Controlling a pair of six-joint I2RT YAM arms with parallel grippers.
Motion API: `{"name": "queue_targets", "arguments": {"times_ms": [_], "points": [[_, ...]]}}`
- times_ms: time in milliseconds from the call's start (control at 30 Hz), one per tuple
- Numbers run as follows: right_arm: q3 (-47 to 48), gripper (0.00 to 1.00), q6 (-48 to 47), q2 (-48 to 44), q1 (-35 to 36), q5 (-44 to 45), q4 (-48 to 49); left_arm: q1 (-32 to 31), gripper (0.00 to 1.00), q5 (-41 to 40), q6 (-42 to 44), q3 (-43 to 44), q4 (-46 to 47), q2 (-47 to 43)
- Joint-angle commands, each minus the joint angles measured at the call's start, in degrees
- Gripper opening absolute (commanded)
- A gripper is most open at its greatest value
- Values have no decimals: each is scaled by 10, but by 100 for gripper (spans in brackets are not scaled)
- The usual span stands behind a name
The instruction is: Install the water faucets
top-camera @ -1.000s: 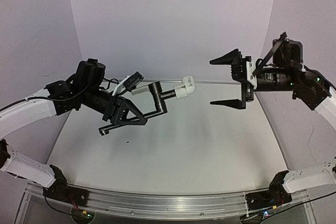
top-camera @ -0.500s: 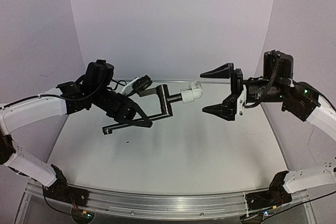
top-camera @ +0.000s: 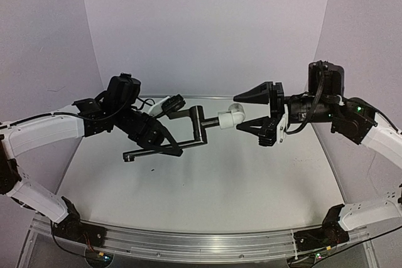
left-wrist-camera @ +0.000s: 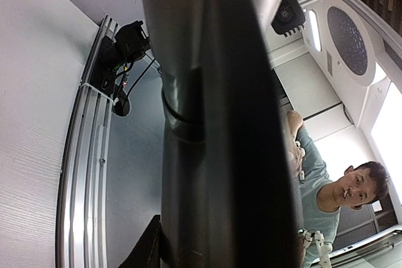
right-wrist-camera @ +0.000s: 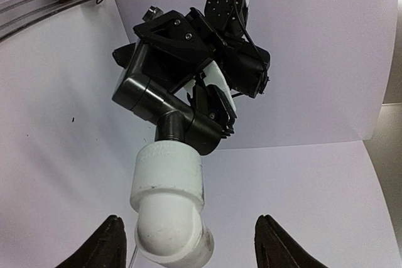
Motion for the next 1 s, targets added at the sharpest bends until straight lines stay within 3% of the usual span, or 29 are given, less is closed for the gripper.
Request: {"name": "queue_targets", "arguments": {"times_ms": [0, 367, 567, 767, 967], "points": [[4, 57, -13, 8, 7, -2, 21, -1, 0, 40, 9, 51, 65, -10], [15, 26, 78, 15, 13, -3, 20, -6, 0, 5, 89, 61, 11, -22], [44, 23, 192, 23, 13, -10, 16, -8, 0, -43, 152, 74, -42, -27], [63, 18, 311, 24, 13, -21, -2, -10, 0, -155, 242, 92, -117, -41], [92, 13, 459, 43, 13, -29, -27, -19, 0, -254, 288, 77, -114, -68]]}}
